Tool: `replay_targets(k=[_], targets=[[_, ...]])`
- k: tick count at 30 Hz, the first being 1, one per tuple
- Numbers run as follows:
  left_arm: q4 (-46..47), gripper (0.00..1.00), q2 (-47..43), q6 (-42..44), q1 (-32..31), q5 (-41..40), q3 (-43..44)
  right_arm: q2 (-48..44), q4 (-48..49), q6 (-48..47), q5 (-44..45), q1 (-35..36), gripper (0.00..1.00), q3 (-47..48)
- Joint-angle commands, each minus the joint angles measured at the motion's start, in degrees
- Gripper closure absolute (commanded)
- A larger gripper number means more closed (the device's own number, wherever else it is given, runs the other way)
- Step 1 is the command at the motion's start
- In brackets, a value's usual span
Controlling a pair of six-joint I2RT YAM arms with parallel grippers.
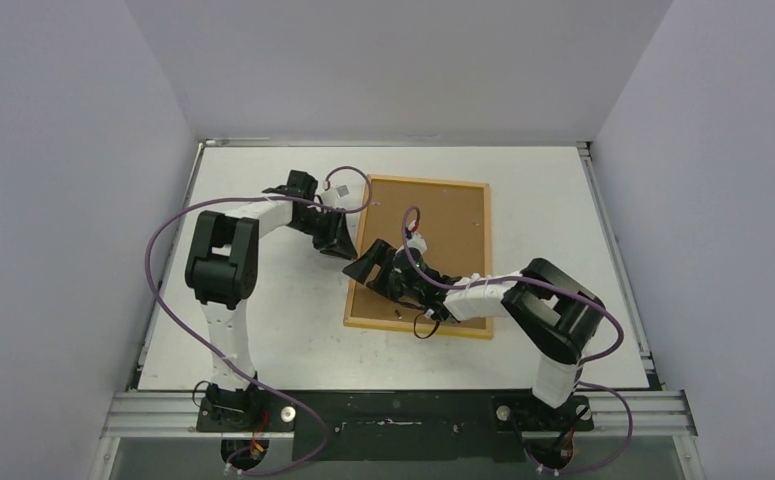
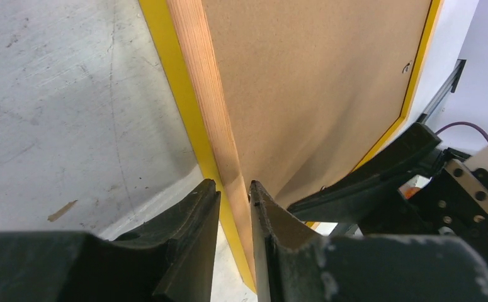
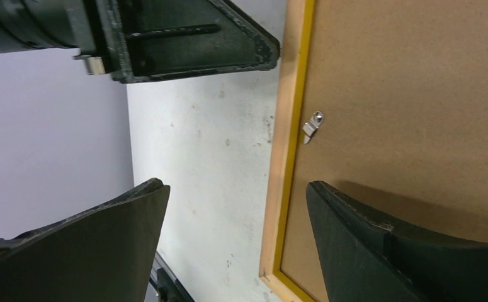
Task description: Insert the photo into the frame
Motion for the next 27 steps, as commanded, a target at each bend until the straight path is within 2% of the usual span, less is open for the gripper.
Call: replay_targets(k=[1, 10, 16, 27], targets=[[1.5, 0.77, 1.4, 0.3, -0.1, 1.8, 3.2, 2.0, 4.2, 1.5, -0.2, 0.4, 0.18, 2.0], [-0.2, 0.81, 3.8, 1.0, -0.3, 0.9, 4.0, 4.5, 5.5, 3.2, 1.3, 0.9, 0.18, 2.5], [-0.1, 0.88, 4.1, 0.4, -0.4, 1.3, 3.2, 5.2, 3.6, 2.2, 2.5, 1.3, 0.17, 4.5], [0.2, 0.89, 3.2, 0.5, -0.5, 0.8, 2.9, 5.7, -0.6, 0.2, 6.0, 1.7, 0.17, 7.1]])
